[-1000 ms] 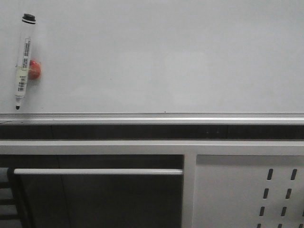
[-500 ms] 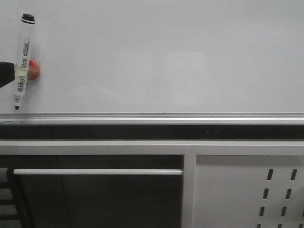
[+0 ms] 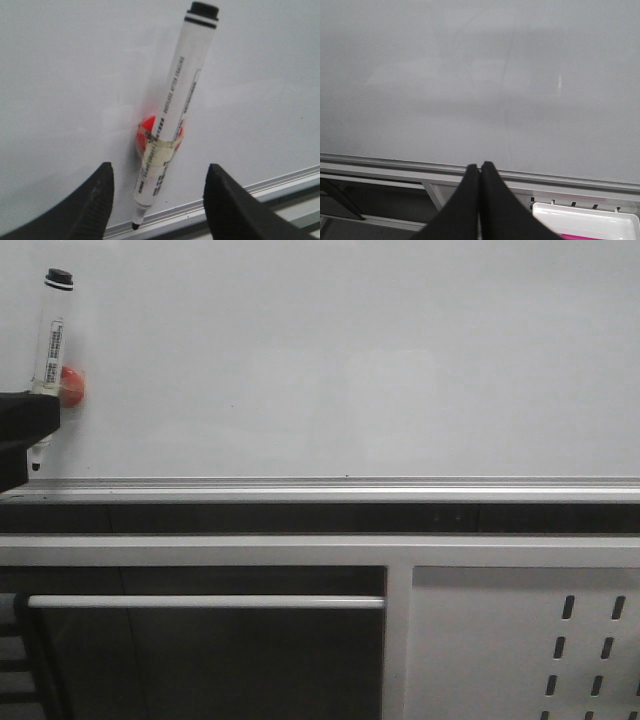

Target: Write number 1 on whiteboard

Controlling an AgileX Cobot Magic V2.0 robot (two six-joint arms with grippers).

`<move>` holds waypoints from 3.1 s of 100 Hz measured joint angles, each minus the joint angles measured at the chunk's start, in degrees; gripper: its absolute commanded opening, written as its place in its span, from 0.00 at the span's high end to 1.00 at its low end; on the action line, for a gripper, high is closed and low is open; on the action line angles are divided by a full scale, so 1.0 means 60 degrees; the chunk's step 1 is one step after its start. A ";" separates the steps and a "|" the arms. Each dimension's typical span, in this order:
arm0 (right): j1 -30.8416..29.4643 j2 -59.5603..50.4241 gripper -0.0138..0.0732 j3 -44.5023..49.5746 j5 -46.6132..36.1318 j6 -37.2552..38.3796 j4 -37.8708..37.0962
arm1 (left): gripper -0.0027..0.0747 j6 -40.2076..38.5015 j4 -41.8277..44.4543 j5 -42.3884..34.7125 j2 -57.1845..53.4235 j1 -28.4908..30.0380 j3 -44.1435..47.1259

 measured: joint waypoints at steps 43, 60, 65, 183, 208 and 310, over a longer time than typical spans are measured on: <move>0.0000 0.0000 0.91 0.0000 0.0000 0.0000 0.0000 | 0.53 0.0000 -0.0008 -0.0076 0.0909 0.0000 -0.0517; 0.0000 0.0000 0.91 0.0000 0.0000 0.0000 0.0000 | 0.68 0.0000 -0.0214 -0.0076 0.0999 0.0000 -0.0535; 0.0000 0.0000 0.91 0.0000 0.0000 0.0000 0.0000 | 0.77 0.0000 -0.0305 -0.0076 0.0999 0.0000 -0.0535; 0.0000 0.0000 0.91 0.0000 0.0000 0.0000 0.0000 | 0.99 -0.0314 0.2318 -0.0086 -0.0361 0.0000 0.0730; 0.0000 0.0000 0.91 0.0000 -0.0095 0.0017 0.0000 | 0.99 -0.0906 0.4139 -0.0086 -0.0637 0.0000 0.0730; 0.0017 0.1643 0.91 0.0000 0.1379 -0.2092 0.2414 | 0.99 -1.1622 1.6698 0.4850 -0.1020 -0.0220 -0.4803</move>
